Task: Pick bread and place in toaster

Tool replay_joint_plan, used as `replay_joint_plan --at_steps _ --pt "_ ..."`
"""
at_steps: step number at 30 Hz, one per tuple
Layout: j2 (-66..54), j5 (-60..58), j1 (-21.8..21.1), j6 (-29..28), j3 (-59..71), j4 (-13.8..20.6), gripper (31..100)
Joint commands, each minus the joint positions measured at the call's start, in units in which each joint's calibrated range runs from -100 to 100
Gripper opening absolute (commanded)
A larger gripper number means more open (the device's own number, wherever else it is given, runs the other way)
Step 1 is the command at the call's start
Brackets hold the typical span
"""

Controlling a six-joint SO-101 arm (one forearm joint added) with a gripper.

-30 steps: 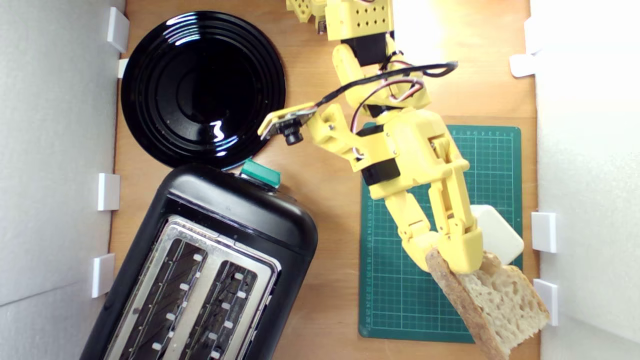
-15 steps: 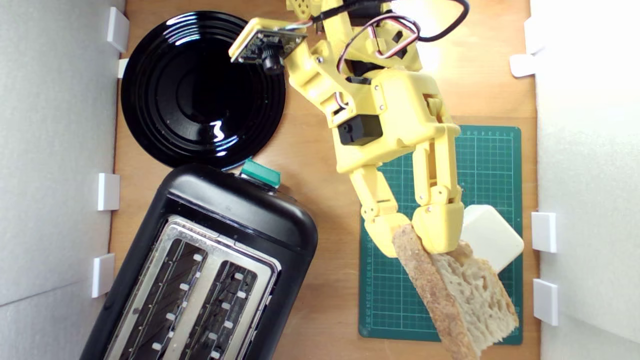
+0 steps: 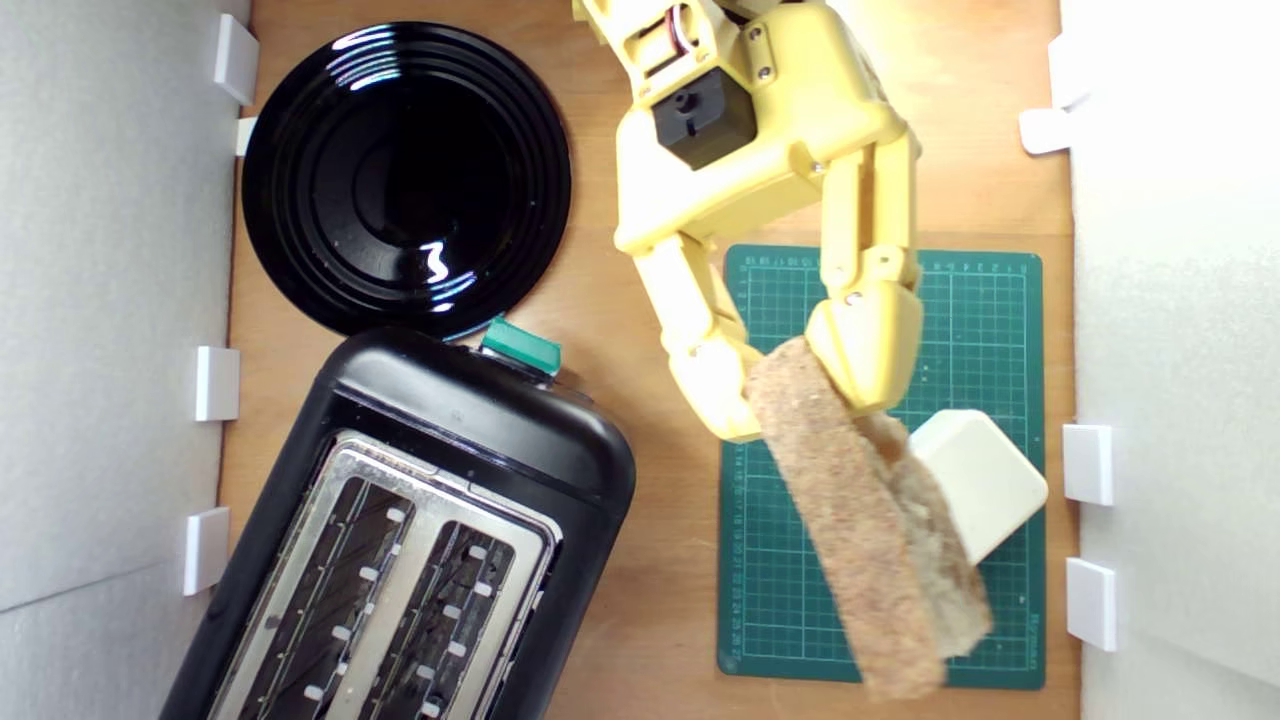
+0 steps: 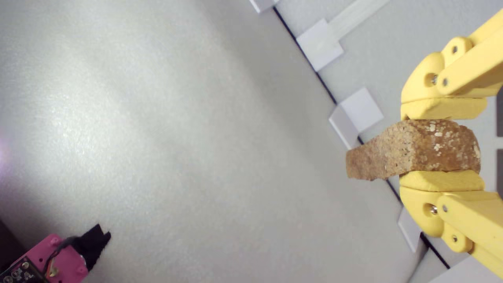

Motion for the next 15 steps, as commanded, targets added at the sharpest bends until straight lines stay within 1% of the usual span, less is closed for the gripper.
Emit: replay_joint_plan --at_steps 1,5,7,9,11,13,15 --pt "-3.9 4.7 -0.4 2.3 -2.2 -0.5 59.5" --pt "-5.1 9.4 0.0 5.6 -3.2 -0.9 59.5" --pt "-4.8 12.8 0.3 8.1 -6.3 -4.1 59.5" --pt "-4.6 16.8 0.8 11.7 -9.8 -8.1 59.5" --pt "-4.6 18.5 2.6 15.3 -11.5 -12.0 59.5" --pt "-4.6 18.6 4.1 17.9 -11.8 -14.4 59.5" --pt "-4.6 18.7 5.5 19.9 -12.1 -15.9 59.5"
